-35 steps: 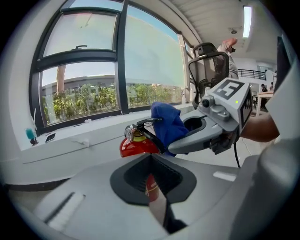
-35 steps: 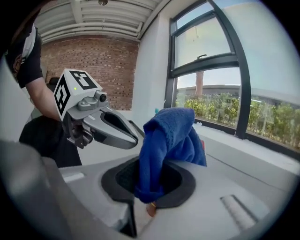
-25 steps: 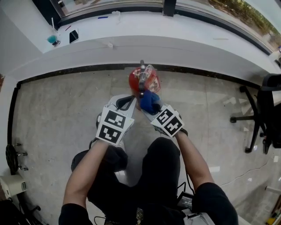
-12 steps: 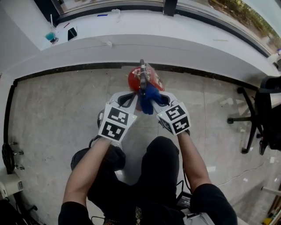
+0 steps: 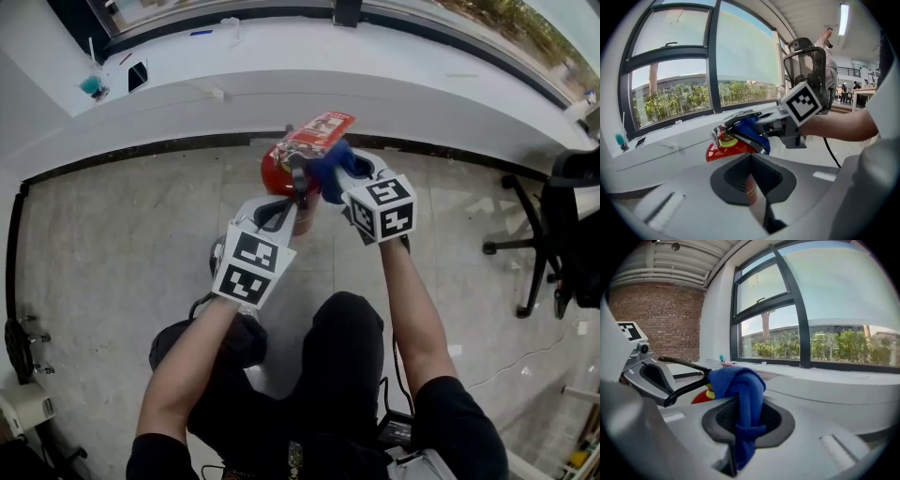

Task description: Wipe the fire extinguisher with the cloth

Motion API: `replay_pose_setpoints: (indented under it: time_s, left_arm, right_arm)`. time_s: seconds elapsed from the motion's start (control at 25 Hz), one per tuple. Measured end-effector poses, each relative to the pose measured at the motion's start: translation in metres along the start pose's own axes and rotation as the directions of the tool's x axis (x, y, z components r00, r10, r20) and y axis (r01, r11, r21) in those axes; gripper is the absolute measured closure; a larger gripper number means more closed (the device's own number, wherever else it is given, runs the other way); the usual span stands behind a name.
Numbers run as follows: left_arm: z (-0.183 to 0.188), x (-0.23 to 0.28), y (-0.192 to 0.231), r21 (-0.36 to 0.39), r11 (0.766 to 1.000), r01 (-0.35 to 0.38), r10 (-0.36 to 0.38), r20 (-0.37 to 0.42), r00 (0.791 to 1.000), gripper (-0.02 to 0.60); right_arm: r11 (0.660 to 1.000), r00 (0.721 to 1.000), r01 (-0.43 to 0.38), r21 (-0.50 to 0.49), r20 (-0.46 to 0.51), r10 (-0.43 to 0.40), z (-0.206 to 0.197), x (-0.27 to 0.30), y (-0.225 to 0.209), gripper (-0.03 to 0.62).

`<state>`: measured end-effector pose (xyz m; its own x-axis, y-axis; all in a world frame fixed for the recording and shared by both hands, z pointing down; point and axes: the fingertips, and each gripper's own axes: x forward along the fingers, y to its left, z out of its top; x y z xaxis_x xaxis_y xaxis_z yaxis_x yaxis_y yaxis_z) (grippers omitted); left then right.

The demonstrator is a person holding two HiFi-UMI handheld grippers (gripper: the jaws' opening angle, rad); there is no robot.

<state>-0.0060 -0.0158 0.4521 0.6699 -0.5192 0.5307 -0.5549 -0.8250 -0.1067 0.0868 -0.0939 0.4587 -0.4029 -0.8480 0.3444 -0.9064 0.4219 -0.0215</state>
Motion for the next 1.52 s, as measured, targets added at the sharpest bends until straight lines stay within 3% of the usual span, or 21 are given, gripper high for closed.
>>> replay_pose_setpoints:
  time_s: [0.24,0.44,0.84,1.04,1.2,1.44,1.52]
  left_arm:
    - [-0.013,-0.007,0.003,-0.005,1.0,-0.014,0.014,-0.016,1.0,0.574]
    - [-0.016,-0.014,0.01,-0.017,0.999,-0.03,0.029,-0.015,0.999,0.574]
    - [-0.006,-0.012,0.006,-0.015,0.999,-0.031,0.031,0.007,0.999,0.574]
    - [-0.005,-0.005,0.007,-0.018,0.999,-0.043,0.043,-0.005,0.999,0.574]
    - [-0.012,-0.006,0.015,-0.064,0.996,-0.062,0.061,-0.018,0.998,0.574]
    - [-0.027,-0.013,0.02,-0.082,0.994,-0.066,0.063,-0.042,0.997,0.574]
    - [-0.028,-0.015,0.019,-0.078,0.996,-0.04,0.037,-0.037,0.999,0.574]
  right_arm:
    - [0.988,0.994,-0.104,-0.117,-0.048,0.099,0.028,0.053,-0.001,0.54]
    - [0.987,0.986,-0.155,-0.045,-0.063,0.152,0.026,0.073,-0.005,0.54]
    - [0.99,0.99,-0.136,-0.04,0.026,0.137,0.014,0.003,0.034,0.544]
    - [0.986,0.985,-0.168,-0.006,0.042,0.168,0.0,-0.022,0.061,0.543]
    - [0.98,0.98,-0.191,0.05,0.062,0.188,-0.008,-0.03,0.073,0.545]
    - [0.969,0.968,-0.245,0.031,0.067,0.243,-0.019,-0.029,0.102,0.545]
    - [0.957,0.96,-0.272,0.097,0.091,0.264,-0.019,-0.027,0.104,0.545]
